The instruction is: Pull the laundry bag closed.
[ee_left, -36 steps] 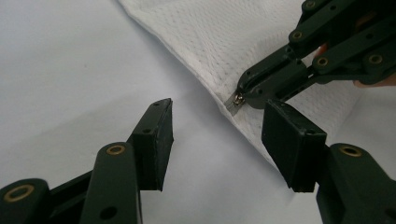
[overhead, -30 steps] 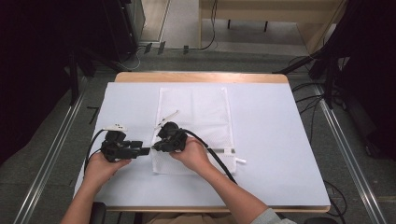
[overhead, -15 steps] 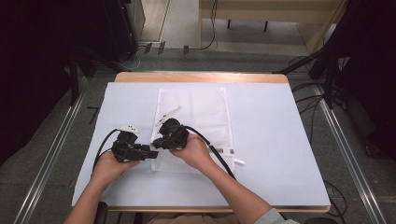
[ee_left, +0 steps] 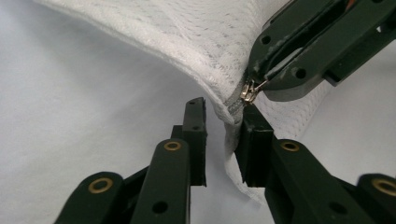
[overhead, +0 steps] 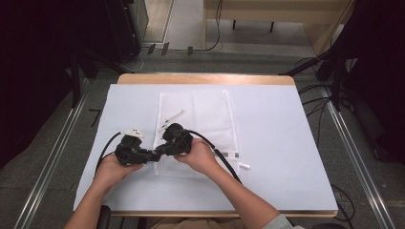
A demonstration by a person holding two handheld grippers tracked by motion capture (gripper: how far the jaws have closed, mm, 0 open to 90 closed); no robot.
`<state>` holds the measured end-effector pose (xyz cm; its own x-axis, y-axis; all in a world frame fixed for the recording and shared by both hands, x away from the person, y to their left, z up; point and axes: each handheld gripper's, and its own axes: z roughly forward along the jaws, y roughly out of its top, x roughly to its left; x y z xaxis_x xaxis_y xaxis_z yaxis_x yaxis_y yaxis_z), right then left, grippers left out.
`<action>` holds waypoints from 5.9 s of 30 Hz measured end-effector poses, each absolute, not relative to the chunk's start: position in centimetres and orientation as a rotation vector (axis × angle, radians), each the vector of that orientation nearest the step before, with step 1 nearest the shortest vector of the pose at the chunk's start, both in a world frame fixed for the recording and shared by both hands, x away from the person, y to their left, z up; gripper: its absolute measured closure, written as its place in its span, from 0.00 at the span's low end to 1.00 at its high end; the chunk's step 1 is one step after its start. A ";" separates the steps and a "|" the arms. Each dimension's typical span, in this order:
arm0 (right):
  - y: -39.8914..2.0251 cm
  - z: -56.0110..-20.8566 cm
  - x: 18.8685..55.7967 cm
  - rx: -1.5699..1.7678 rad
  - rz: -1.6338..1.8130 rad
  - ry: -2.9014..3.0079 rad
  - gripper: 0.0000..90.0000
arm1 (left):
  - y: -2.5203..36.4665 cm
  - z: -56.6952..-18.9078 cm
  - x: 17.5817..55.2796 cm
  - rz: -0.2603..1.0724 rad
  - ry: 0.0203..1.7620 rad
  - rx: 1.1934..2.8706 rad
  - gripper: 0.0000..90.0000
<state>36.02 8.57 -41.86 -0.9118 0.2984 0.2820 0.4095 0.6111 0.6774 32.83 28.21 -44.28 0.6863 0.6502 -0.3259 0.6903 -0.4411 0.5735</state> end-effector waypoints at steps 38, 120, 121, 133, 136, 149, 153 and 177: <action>6.7 -44.1 36.5 -0.690 -1.187 -2.694 0.98 | 28.5 -43.9 32.9 -0.119 1.070 2.194 0.98; 0.6 -44.8 36.9 -0.775 -1.156 -2.712 0.98 | 29.4 -44.0 32.7 -0.165 1.033 2.177 0.97; 0.5 -44.7 36.9 -0.772 -1.157 -2.712 0.98 | 29.4 -44.0 32.7 -0.164 1.032 2.179 0.97; -0.6 -44.6 37.1 -0.803 -1.143 -2.730 0.98 | 29.4 -44.0 32.6 -0.153 1.044 2.183 0.98; -1.0 -44.7 37.2 -0.815 -1.140 -2.725 0.98 | 29.5 -44.0 32.6 -0.156 1.040 2.182 0.98; -2.4 -44.8 37.2 -0.845 -1.129 -2.733 0.98 | 29.6 -44.0 32.6 -0.152 1.047 2.185 0.98; -3.2 -45.0 37.3 -0.872 -1.128 -2.722 0.98 | 29.6 -44.0 32.6 -0.153 1.044 2.182 0.98; -5.5 -45.2 37.2 -0.908 -1.097 -2.728 0.98 | 29.5 -44.0 32.5 -0.154 1.037 2.200 0.97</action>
<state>37.21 -5.45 -45.17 -0.8239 0.4997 0.2673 0.5457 0.5722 0.6123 32.48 29.51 -43.99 0.6738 0.6358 -0.3764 0.7179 -0.4426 0.5374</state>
